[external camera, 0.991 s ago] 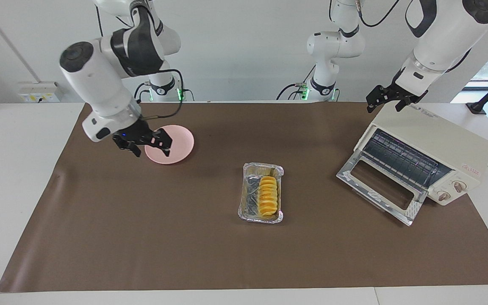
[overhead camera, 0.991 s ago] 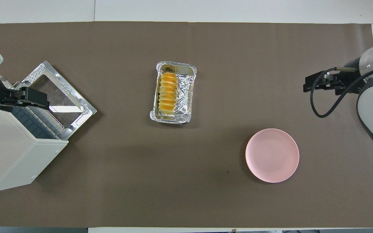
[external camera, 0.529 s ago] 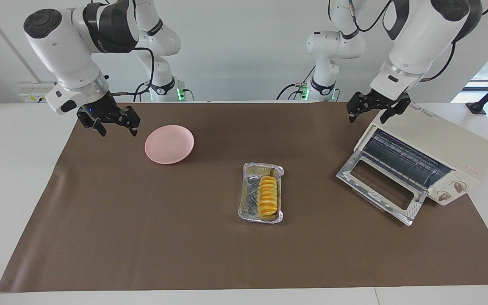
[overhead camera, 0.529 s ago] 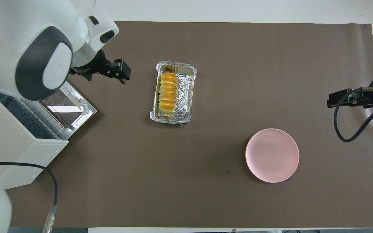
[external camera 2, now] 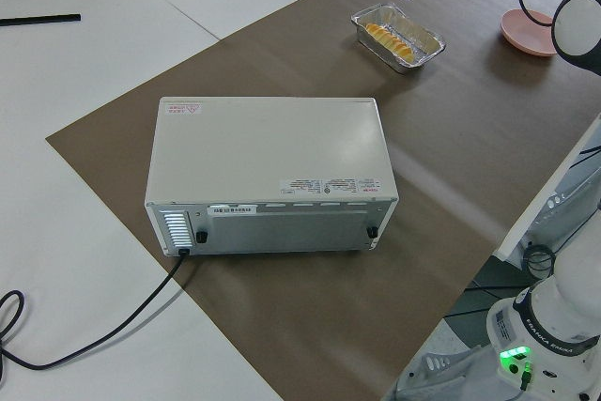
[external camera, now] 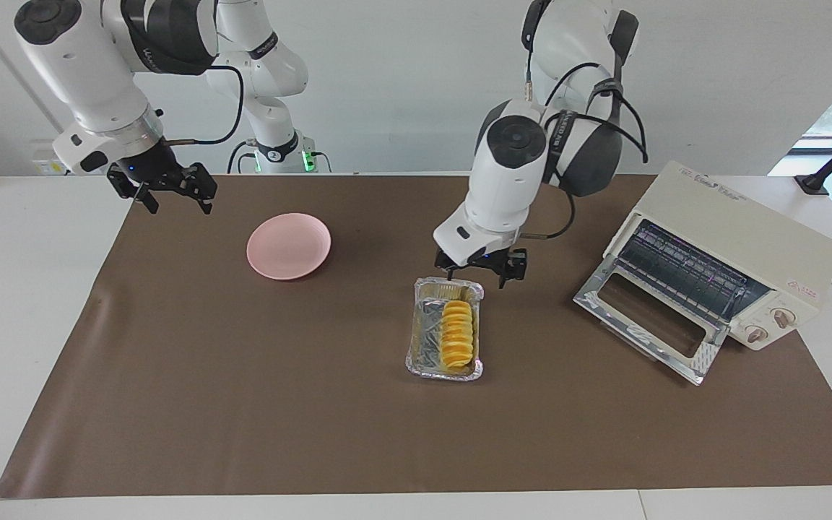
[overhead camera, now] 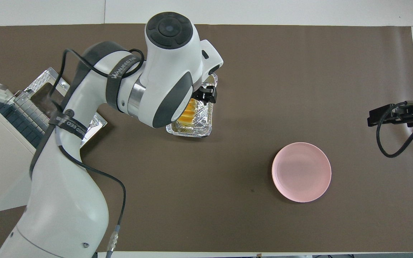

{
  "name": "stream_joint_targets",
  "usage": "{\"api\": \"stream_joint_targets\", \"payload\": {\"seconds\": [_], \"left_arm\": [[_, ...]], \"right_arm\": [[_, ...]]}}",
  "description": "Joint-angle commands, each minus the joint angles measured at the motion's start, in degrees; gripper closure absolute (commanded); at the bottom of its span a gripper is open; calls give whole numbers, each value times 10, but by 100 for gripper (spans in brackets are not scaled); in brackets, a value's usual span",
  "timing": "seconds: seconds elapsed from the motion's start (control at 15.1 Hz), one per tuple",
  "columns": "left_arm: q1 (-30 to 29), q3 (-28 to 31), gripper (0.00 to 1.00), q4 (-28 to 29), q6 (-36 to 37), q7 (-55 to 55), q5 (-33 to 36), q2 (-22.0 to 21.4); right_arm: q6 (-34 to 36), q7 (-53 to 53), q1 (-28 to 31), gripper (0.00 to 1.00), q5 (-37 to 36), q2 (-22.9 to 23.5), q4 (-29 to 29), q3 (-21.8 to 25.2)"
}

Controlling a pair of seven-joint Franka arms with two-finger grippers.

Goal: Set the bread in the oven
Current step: 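Grasp the foil tray with the left gripper, then lift the foil tray with the left gripper and carry it to the oven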

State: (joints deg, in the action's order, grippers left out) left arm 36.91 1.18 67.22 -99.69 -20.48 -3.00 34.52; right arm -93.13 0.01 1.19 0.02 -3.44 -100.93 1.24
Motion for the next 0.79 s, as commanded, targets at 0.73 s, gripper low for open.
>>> {"api": "stream_joint_targets", "payload": {"seconds": [0.73], "left_arm": [[51,10,28,36,-118,-90,3,69]], "right_arm": [[2,-9,4,0,-8,-12,-6,-7]]}}
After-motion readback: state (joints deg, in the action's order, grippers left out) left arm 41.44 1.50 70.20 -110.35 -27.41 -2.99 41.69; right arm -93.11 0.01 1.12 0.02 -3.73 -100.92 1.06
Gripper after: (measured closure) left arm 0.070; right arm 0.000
